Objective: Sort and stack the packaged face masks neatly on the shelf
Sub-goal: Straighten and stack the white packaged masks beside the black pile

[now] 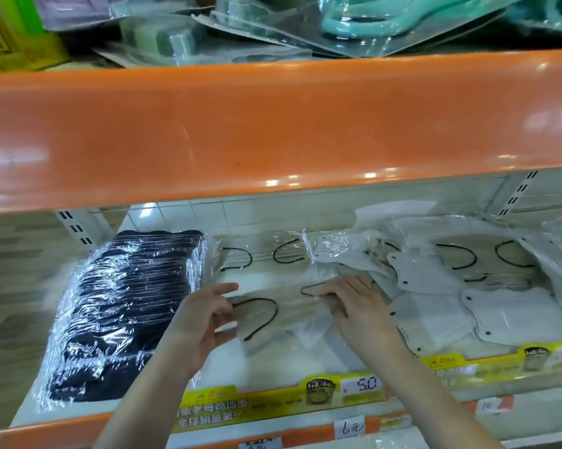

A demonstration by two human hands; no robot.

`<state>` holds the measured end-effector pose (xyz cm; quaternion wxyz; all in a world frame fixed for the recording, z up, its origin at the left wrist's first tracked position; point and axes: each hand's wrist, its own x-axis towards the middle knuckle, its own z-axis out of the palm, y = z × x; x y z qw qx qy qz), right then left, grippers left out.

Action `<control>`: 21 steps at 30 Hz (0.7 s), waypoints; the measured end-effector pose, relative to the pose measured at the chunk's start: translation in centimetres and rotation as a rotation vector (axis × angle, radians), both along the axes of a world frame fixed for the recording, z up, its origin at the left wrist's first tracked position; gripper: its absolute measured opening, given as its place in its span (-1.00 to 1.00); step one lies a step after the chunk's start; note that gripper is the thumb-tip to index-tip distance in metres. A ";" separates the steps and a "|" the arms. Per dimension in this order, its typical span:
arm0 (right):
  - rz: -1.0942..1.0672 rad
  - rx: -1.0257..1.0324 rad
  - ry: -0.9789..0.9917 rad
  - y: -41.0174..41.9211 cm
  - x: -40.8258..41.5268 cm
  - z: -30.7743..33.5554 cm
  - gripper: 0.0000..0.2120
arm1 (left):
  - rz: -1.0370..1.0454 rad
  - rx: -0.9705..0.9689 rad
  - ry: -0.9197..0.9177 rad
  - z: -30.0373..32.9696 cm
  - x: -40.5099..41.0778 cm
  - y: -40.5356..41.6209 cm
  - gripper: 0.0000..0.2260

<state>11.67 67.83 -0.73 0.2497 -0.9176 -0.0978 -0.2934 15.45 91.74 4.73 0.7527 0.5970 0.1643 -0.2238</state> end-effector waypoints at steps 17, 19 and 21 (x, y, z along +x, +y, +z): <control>-0.008 0.107 0.247 1.8 2.1 3.2 -0.46 | 0.218 -0.166 -0.049 -2.4 -0.3 -4.4 -0.76; 0.101 0.126 0.228 2.7 0.9 3.6 -0.66 | 0.315 -0.237 -0.031 -2.8 -0.3 -4.7 -0.80; 0.160 -0.048 0.147 4.0 -0.6 3.4 -0.77 | 0.365 -0.347 -0.046 -2.6 -0.5 -5.2 -0.70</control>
